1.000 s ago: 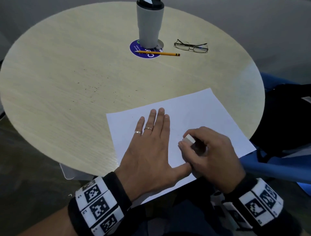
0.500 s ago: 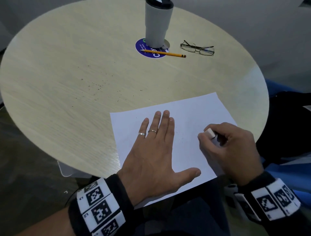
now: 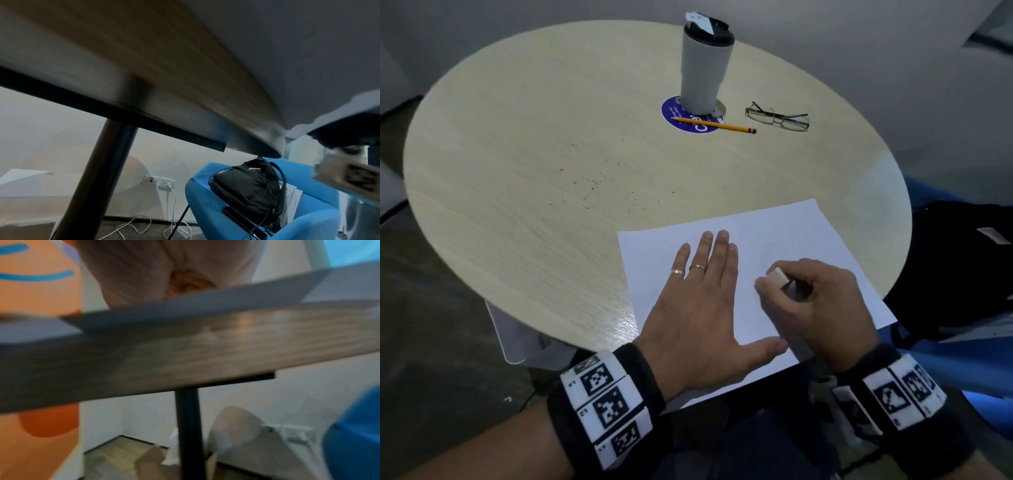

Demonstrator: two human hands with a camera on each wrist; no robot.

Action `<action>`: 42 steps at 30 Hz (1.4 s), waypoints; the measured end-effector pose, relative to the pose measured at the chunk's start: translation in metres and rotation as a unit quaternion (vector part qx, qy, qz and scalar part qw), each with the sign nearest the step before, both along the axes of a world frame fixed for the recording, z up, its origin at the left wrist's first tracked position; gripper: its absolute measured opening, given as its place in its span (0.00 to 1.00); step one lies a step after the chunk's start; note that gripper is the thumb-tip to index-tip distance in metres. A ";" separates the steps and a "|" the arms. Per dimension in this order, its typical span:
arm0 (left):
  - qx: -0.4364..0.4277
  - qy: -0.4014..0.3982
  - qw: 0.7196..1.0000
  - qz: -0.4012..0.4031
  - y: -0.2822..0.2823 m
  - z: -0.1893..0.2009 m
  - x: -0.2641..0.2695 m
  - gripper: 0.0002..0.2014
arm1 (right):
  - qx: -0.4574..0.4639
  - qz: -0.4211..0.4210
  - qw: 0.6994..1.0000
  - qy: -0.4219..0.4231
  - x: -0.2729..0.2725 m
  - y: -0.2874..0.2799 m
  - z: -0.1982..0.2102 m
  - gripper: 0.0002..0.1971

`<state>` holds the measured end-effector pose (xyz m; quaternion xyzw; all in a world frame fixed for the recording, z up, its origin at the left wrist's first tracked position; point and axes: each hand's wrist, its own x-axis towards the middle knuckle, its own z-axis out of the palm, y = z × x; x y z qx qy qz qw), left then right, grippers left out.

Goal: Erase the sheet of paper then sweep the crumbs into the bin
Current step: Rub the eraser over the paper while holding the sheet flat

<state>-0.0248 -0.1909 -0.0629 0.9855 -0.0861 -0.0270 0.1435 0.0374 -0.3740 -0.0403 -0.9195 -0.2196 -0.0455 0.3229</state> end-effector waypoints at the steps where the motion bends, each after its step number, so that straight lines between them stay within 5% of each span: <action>1: 0.002 0.002 1.000 -0.003 0.000 0.000 0.000 0.63 | 0.003 -0.030 1.000 0.002 0.008 -0.007 0.000 0.16; 6: -0.008 -0.003 1.000 -0.005 0.002 0.000 -0.002 0.63 | -0.023 -0.014 0.999 -0.029 0.004 0.000 0.006 0.12; 12: -0.005 0.012 1.000 -0.010 0.004 -0.001 -0.001 0.63 | 0.049 -0.059 0.996 0.040 0.012 -0.004 -0.002 0.12; 16: 0.006 0.016 1.000 -0.009 0.003 0.001 0.000 0.62 | 0.363 -0.116 0.902 0.204 0.019 -0.004 -0.005 0.07; 19: 0.011 0.023 1.000 -0.012 0.002 0.004 -0.002 0.59 | 0.416 -0.124 0.873 0.221 0.025 -0.010 -0.009 0.08; 24: 0.038 0.021 0.989 -0.138 -0.003 0.010 -0.004 0.47 | 0.420 -0.101 0.876 0.213 0.031 -0.017 -0.017 0.07; 28: 0.091 0.013 0.949 -0.301 -0.002 0.008 -0.003 0.37 | 0.426 -0.083 0.876 0.209 0.033 -0.019 -0.018 0.08; 34: 0.126 0.168 0.958 -0.197 0.033 0.032 0.028 0.38 | 0.415 -0.077 0.874 0.240 0.036 -0.021 -0.026 0.09; 38: 0.193 0.183 0.964 -0.023 0.056 0.041 0.049 0.61 | 0.372 -0.079 0.896 0.230 0.037 -0.021 -0.031 0.13; 40: 0.179 0.171 0.968 -0.045 0.044 0.044 0.045 0.61 | 0.351 -0.083 0.908 0.214 0.038 -0.022 -0.033 0.12; 42: 0.175 0.144 0.959 -0.168 0.021 0.050 0.034 0.49 | 0.337 -0.086 0.915 0.202 0.039 -0.022 -0.033 0.11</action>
